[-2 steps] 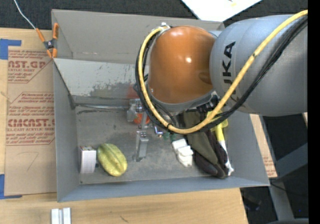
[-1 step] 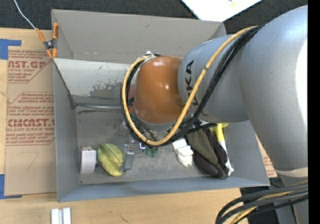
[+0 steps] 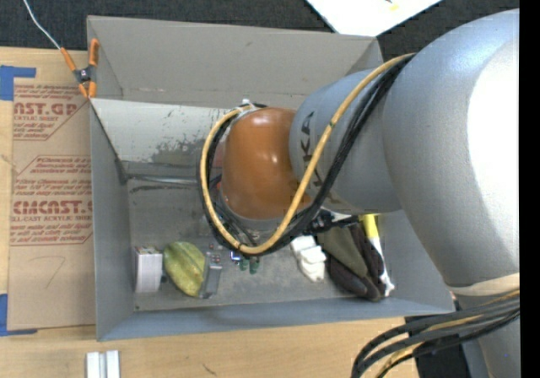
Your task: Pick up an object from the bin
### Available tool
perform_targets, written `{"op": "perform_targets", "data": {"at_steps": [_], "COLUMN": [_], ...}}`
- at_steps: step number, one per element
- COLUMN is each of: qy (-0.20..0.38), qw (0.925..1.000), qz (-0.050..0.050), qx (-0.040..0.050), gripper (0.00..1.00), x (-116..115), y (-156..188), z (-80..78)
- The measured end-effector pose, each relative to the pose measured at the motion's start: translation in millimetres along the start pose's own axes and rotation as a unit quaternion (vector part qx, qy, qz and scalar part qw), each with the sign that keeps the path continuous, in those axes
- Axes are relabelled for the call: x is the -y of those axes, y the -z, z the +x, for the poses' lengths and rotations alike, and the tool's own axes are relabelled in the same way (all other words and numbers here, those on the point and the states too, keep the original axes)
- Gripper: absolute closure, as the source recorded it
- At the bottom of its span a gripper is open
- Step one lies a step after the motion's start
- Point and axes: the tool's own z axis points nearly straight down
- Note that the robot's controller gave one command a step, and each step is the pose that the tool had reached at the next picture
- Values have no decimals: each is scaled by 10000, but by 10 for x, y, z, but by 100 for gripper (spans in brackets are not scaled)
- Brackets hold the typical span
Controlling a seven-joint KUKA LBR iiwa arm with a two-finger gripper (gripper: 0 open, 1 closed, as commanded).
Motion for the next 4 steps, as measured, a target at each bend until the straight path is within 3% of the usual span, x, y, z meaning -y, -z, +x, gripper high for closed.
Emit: {"op": "perform_targets", "data": {"at_steps": [2,3,4], "qy": [-311,-1327,-1329], "qw": [9995,9912,9911], "qz": [-25,-12,-13], "qx": [53,3,3], "gripper": [0,100,100], "x": [-19,-113,-113], "y": [-455,-465,-465], "z": [162,113,113]}}
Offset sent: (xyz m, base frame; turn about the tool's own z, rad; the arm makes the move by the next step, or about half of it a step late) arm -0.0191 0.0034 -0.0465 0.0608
